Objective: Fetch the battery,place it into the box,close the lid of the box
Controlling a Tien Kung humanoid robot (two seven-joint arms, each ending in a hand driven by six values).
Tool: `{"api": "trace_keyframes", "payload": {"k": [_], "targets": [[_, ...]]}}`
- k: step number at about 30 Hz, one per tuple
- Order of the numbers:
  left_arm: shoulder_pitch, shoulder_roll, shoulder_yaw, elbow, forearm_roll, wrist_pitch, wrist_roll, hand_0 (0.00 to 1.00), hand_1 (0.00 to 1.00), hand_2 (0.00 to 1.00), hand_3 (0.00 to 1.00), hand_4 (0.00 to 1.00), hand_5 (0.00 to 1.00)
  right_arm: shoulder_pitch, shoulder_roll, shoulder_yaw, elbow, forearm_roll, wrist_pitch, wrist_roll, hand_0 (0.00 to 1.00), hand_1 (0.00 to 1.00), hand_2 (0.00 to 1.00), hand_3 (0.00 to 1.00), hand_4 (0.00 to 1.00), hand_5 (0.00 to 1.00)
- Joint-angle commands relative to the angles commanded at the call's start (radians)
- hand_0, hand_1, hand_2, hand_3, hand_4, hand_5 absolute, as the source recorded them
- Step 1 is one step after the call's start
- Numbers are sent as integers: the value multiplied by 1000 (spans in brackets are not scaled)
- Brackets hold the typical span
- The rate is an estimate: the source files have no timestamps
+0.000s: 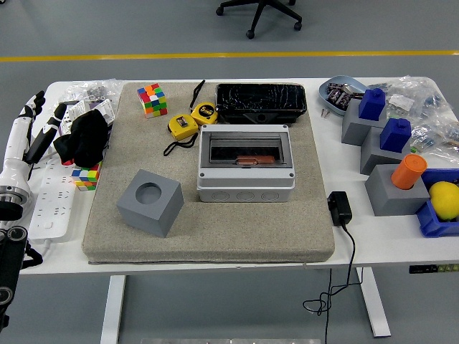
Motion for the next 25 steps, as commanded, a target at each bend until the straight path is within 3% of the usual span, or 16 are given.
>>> {"api": "trace_keyframes", "payload": {"k": [4, 5, 15, 16, 17, 20, 22, 23, 25], "targets": [[0, -1, -5, -5, 58, 3, 0, 998, 998, 998, 996, 998, 998, -1, 1, 1, 0, -2, 0, 0, 887, 879, 844, 822, 998, 998], [0, -1, -5, -6, 67, 3, -2, 998, 998, 998, 994, 998, 847, -1, 1, 0, 0, -1, 0, 0, 887, 880, 843, 821, 998, 998], [-2, 1, -2, 6, -20, 12, -30, 998, 998, 998, 997, 998, 870, 0, -2, -1, 0, -2, 0, -1, 887, 879, 843, 822, 998, 998], [-1, 1, -1, 7, -29, 19, -34, 998, 998, 998, 997, 998, 870, -1, -1, -3, 0, -1, 0, -1, 887, 879, 843, 822, 998, 998], [1, 1, 3, 7, -42, 37, -51, 977, 964, 934, 908, 998, 998, -2, -1, -5, 0, 0, 0, 0, 887, 879, 843, 822, 998, 998], [3, 1, 8, 2, -70, 99, -109, 977, 964, 934, 908, 998, 998, -4, 0, -4, 0, -1, 1, 0, 887, 879, 843, 822, 998, 998], [2, 2, 9, 2, -80, 114, -126, 977, 964, 934, 908, 998, 998, -5, 0, -4, 0, -3, 2, -1, 887, 879, 843, 822, 998, 998], [1, 2, 9, 2, -82, 116, -129, 896, 894, 861, 849, 998, 976, -5, 0, -4, 0, -3, 2, -1, 887, 879, 843, 821, 998, 998], [1, 3, 10, 2, -86, 122, -135, 896, 894, 861, 849, 998, 976, -4, -1, -2, 0, -4, 2, -1, 887, 879, 843, 821, 998, 998]]}}
